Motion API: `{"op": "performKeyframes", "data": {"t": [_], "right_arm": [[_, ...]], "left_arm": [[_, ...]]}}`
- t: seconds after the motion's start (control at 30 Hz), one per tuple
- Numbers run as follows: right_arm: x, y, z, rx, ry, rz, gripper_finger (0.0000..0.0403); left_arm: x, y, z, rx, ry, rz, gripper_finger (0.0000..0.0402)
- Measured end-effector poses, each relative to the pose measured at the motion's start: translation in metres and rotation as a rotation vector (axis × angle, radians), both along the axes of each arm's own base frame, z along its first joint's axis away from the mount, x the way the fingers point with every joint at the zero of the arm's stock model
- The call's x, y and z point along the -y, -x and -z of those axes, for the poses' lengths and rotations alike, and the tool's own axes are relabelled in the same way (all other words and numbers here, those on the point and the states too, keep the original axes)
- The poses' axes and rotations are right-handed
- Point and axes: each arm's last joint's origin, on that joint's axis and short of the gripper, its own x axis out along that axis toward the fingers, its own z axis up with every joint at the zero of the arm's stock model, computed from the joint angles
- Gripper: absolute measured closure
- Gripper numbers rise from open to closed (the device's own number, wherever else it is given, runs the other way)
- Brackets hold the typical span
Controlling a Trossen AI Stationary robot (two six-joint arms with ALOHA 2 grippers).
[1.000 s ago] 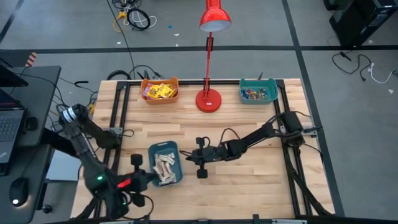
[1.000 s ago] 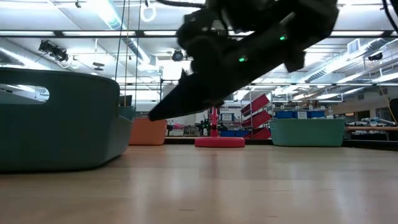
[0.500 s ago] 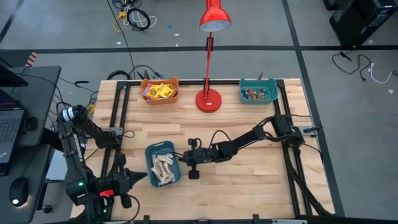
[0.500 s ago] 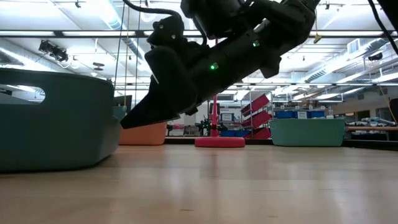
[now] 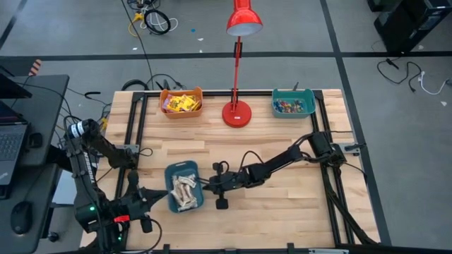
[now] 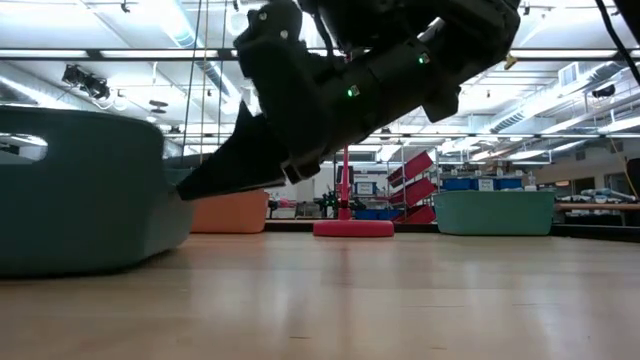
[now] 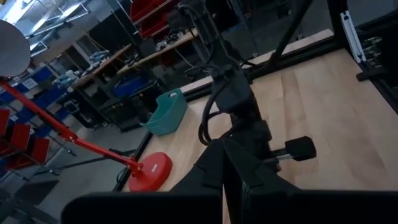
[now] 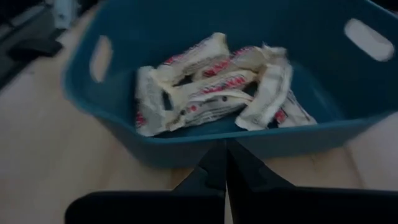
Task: Sort candy
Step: Move the blue bin to the bottom left of the table
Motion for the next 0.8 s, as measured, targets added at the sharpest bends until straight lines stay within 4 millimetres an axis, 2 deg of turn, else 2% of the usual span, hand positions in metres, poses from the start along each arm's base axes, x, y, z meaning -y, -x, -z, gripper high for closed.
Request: {"op": "performKeyframes", "data": {"t": [0.3,0.47,0.63,0.8], "right_arm": [[-0.005,0.0,-0.003,0.031,-0.025,-0.037,0.0403],[-0.002,0.004,-0.003,-0.027,0.091,0.001,0.0403],[0.008,0.017,-0.041,-0.084,0.153,0.073,0.0403],[0.027,0.032,-0.07,-0.176,0.17,0.11,0.0403]], "left_arm": [[0.001,0.0,0.003,-0.06,0.101,-0.007,0.0402],[0.007,-0.009,0.009,-0.145,0.245,-0.028,0.0402],[0.006,-0.038,0.027,-0.209,0.235,-0.13,0.0402],[-0.012,-0.069,0.037,-0.294,0.207,-0.25,0.0402]]}}
